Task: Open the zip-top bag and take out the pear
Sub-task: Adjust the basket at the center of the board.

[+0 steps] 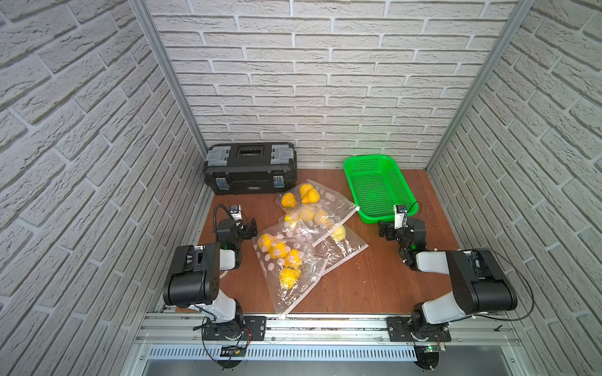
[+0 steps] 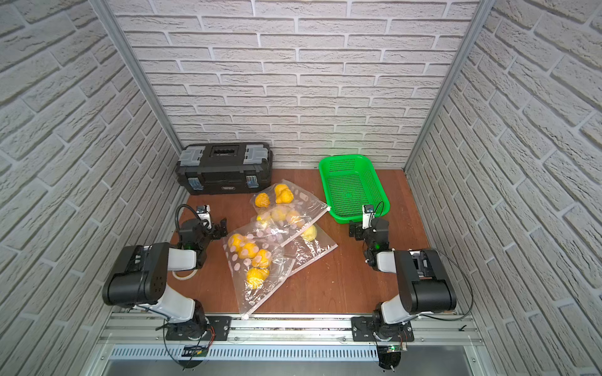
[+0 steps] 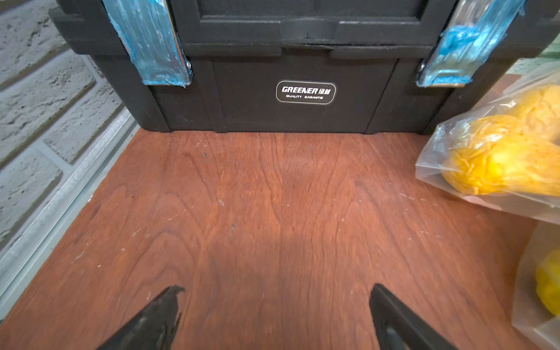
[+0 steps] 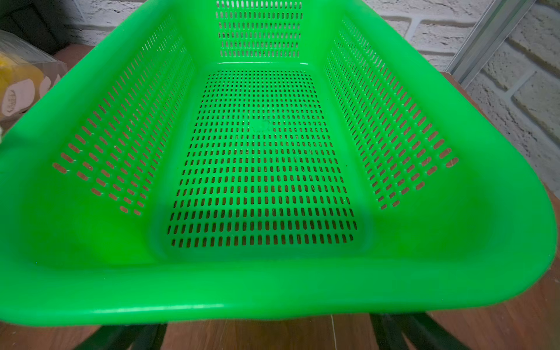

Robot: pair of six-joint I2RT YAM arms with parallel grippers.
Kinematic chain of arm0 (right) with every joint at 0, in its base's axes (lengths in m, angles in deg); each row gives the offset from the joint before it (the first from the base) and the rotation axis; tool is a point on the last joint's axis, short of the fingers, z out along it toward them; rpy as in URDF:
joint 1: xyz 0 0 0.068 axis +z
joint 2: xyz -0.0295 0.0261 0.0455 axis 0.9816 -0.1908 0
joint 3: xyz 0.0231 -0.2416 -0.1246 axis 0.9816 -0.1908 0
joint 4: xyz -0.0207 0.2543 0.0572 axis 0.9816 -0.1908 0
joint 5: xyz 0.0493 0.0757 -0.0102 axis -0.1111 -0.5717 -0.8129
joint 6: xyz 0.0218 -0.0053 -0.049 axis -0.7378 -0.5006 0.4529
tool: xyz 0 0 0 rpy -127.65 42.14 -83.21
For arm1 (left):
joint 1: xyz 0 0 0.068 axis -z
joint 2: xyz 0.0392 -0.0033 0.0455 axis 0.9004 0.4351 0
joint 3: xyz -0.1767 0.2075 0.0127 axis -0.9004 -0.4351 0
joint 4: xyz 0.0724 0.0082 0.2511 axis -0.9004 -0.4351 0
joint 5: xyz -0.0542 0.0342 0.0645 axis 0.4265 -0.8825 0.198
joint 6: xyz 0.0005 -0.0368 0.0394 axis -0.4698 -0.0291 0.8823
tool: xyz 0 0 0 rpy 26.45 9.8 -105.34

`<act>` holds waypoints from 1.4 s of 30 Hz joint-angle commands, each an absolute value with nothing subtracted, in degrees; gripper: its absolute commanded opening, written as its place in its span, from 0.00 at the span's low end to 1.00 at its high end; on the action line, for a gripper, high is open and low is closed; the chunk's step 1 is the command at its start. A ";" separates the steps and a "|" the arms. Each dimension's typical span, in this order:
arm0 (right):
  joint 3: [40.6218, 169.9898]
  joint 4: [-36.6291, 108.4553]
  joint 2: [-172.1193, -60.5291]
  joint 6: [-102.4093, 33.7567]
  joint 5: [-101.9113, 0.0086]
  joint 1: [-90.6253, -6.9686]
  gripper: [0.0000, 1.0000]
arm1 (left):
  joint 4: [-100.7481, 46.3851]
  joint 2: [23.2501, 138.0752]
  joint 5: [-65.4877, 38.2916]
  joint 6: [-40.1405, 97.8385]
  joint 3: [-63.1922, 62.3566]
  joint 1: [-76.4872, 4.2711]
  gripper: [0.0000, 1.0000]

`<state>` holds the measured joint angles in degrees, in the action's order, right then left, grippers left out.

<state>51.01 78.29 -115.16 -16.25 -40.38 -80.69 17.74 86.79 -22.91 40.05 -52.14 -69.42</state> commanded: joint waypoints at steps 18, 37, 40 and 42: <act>52.50 81.02 -114.99 -16.30 -40.45 -81.04 0.99 | 22.07 87.26 -22.16 40.83 -51.37 -69.83 0.98; 58.39 55.25 -99.99 -22.79 -34.87 -80.93 0.98 | 8.97 75.47 -32.61 45.18 -49.35 -63.74 0.98; 61.76 44.36 -95.64 -24.98 -35.39 -80.85 0.95 | -1.19 69.95 -36.72 43.50 -45.99 -62.21 0.98; 64.86 37.18 -93.63 -26.60 -37.17 -80.74 0.91 | -7.06 66.53 -37.94 42.14 -43.97 -61.23 0.98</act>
